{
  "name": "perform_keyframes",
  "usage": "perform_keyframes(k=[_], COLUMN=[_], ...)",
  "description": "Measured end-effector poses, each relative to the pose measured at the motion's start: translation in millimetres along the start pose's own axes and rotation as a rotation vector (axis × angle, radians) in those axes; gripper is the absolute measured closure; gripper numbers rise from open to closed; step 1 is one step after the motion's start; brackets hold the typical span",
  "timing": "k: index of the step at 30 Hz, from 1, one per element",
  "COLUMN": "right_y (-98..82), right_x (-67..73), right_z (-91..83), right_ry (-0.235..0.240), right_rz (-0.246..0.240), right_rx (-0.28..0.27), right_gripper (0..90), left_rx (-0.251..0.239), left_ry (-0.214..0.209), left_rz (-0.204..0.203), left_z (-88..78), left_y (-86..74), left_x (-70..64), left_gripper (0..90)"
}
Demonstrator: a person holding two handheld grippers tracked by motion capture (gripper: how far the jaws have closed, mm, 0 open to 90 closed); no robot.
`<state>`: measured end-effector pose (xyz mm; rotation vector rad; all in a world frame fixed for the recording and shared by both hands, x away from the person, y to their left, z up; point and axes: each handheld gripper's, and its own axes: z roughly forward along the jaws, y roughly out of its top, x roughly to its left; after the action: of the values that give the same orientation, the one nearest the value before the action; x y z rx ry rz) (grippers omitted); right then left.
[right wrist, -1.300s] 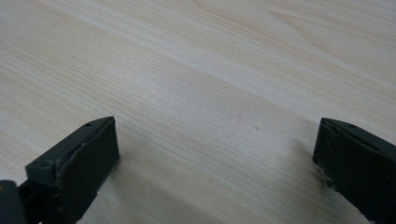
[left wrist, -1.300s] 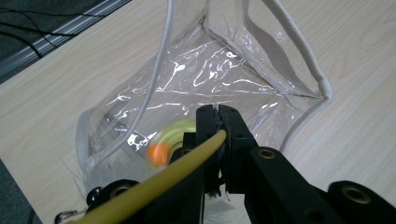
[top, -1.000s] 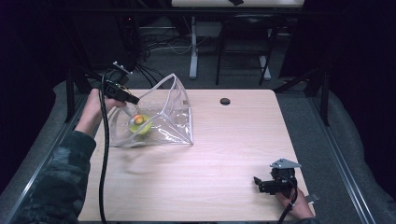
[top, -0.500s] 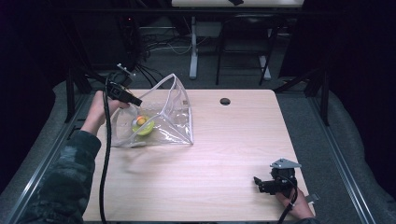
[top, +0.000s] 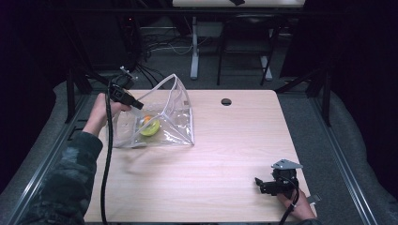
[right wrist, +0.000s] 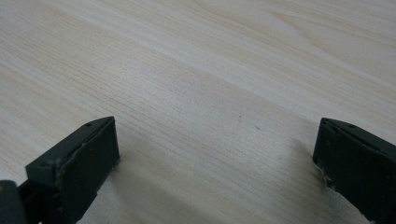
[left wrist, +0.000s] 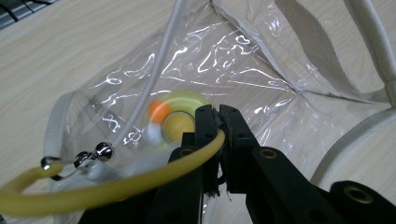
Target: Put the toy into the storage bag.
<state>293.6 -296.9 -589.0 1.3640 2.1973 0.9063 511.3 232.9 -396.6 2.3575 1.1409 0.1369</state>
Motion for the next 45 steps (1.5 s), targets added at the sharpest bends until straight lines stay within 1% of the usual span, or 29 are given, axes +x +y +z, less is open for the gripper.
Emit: perform_keyframes(k=[1, 3, 7, 9, 12, 16, 18, 19, 21, 23, 26, 28, 30, 33, 34, 37, 39, 41, 43, 45], right_y=[0.0, 0.0, 0.0, 0.0, 0.0, 0.0, 0.0, 0.0, 0.0, 0.0, 0.0, 0.0, 0.0, -0.2, 0.0, 0.1, 0.1, 0.0, 0.0, 0.0], right_x=[0.0, 0.0, 0.0, 0.1, 0.1, 0.1, 0.1, 0.1, 0.1, 0.1, 0.1, 0.1, 0.2, 0.4, 0.2, 0.2, 0.3, 0.2, 0.3, 0.2], right_z=[0.0, 0.0, 0.0, 0.0, -0.1, -0.1, 0.0, 0.0, -0.1, -0.1, -0.1, 0.0, 0.0, 0.3, -0.1, -0.3, -0.2, -0.1, -0.3, -0.3], right_ry=[0.000, 0.000, 0.000, -0.001, 0.000, 0.000, -0.001, -0.001, 0.000, 0.000, 0.000, -0.001, -0.001, 0.001, 0.000, 0.001, 0.001, 0.000, 0.001, 0.001], right_rz=[0.000, 0.000, 0.000, 0.000, 0.000, 0.000, 0.000, 0.000, 0.000, 0.000, 0.000, 0.000, 0.000, 0.003, 0.000, -0.001, 0.001, 0.000, 0.000, 0.000], right_rx=[0.001, 0.000, -0.001, 0.000, 0.001, 0.001, 0.000, 0.000, 0.000, 0.001, 0.001, 0.000, 0.000, -0.004, 0.001, 0.002, 0.002, 0.000, 0.002, 0.003], right_gripper=[0.0, 0.0, 0.0, 0.0, 0.0, 0.0, 0.0, 0.0, 0.0, 0.0, 0.0, 0.0, 0.0, 0.0, 0.0, 0.0, 0.0, 0.0, 0.0, 0.0], left_rx=[0.008, -0.001, 0.011, 0.013, 0.007, 0.007, 0.002, 0.002, -0.004, -0.013, -0.024, -0.039, -0.041, -0.055, -0.059, -0.070, -0.070, -0.076, -0.082, -0.087], left_ry=[-0.002, -0.016, -0.009, -0.004, -0.012, -0.020, -0.019, -0.020, -0.010, -0.014, -0.003, 0.003, 0.004, 0.020, 0.027, 0.028, 0.035, 0.034, 0.037, 0.046], left_rz=[0.002, -0.011, -0.016, -0.017, -0.017, -0.011, -0.011, -0.007, -0.009, 0.002, 0.006, 0.011, 0.016, 0.019, 0.018, 0.016, 0.015, 0.010, 0.015, 0.020], left_z=[2.2, 3.4, 2.6, 0.7, -3.0, -9.5, -13.5, -15.9, -20.7, -25.6, -32.7, -38.5, -44.1, -51.0, -52.8, -56.2, -57.3, -58.8, -61.4, -64.1], left_y=[-1.2, -3.0, -3.5, -3.7, -5.0, -7.3, -8.6, -9.5, -11.4, -13.4, -16.2, -18.4, -21.3, -26.8, -28.9, -35.7, -39.2, -43.6, -48.4, -53.6], left_x=[0.3, 1.2, 1.6, 0.9, -0.8, -3.7, -5.2, -6.0, -9.2, -11.9, -16.6, -18.4, -19.7, -20.5, -20.7, -21.5, -22.2, -23.2, -24.9, -27.3], left_gripper=[86.5, 86.0, 84.7, 83.5, 81.7, 75.7, 69.5, 69.2, 65.1, 62.8, 56.6, 52.2, 47.2, 38.7, 36.0, 26.3, 21.0, 15.7, 15.0, 11.6])
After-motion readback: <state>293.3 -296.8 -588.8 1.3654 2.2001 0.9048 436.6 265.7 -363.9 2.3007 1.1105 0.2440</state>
